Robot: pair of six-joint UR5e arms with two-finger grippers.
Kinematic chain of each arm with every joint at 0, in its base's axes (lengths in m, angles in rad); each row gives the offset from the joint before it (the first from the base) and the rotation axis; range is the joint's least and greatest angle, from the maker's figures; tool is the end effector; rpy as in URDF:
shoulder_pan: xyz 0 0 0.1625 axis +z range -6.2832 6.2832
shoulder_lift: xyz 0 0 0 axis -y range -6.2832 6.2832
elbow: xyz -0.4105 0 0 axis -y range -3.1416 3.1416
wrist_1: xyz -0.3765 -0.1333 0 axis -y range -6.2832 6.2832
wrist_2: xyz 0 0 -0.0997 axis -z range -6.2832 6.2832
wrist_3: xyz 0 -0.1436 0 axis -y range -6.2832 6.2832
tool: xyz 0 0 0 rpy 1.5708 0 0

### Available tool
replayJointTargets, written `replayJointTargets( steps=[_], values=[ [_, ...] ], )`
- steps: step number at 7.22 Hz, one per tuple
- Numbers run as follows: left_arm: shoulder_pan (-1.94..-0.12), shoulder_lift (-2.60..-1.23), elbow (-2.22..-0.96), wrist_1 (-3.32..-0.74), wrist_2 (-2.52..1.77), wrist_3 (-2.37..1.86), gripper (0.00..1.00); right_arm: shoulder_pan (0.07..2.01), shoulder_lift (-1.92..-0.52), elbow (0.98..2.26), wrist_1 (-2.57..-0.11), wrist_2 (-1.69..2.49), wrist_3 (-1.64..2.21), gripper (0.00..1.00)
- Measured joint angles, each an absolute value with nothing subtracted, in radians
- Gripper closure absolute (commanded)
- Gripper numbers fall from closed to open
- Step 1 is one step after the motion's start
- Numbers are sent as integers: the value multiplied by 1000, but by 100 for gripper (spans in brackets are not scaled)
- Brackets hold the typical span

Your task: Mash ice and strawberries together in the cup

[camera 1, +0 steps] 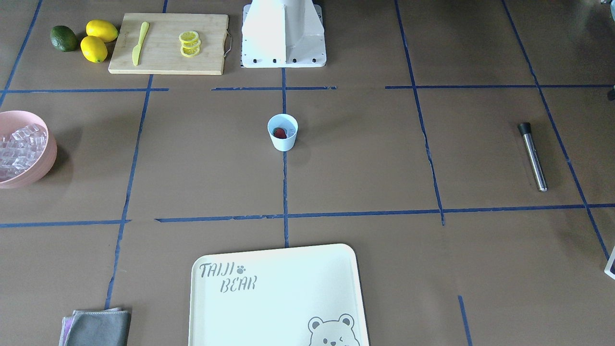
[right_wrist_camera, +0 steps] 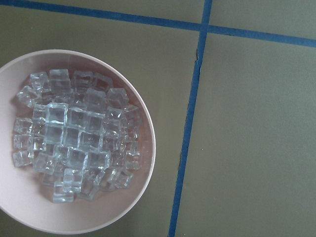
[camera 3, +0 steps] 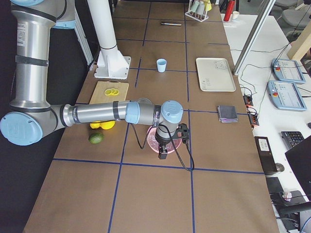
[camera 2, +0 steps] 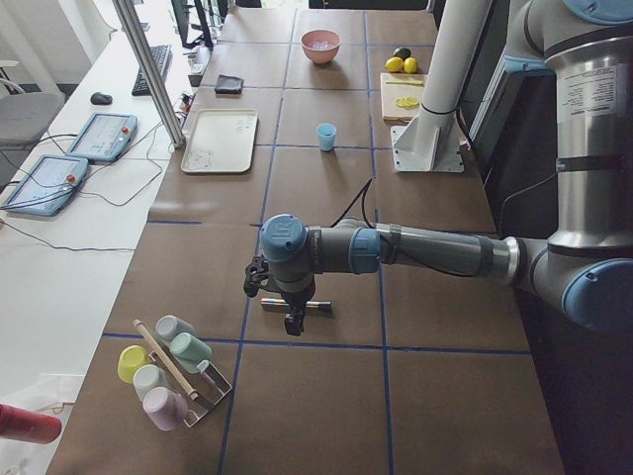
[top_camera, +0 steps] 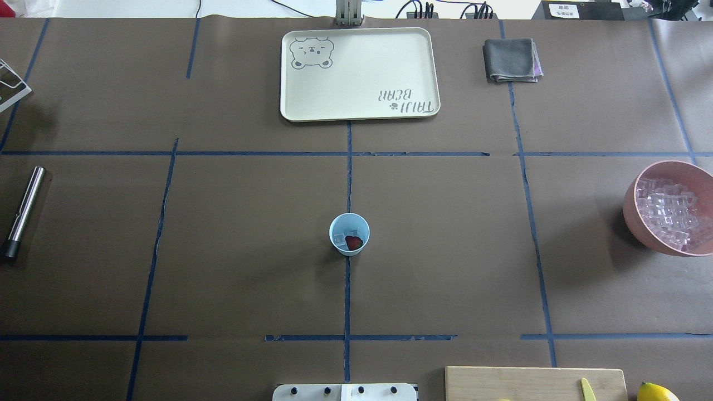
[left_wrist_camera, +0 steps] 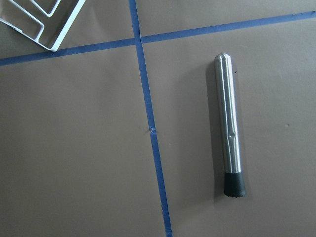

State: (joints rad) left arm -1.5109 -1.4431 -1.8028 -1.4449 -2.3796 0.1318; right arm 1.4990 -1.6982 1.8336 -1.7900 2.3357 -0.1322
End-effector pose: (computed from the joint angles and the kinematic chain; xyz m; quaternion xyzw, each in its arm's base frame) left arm -0.0042 -0.4207 0.6317 0.0042 0.3935 0.0837 0.9155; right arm 0.0043 -0.4129 0.6304 -0.0276 -0.3739 -0.0788 0.9237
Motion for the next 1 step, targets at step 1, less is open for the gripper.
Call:
replayJointTargets(
  steps=[1],
  values=[
    [-1511,-1444,-1803,-1445,-2380,132,0,1499,-1700,1834,-1781,2336,-130,0]
  ],
)
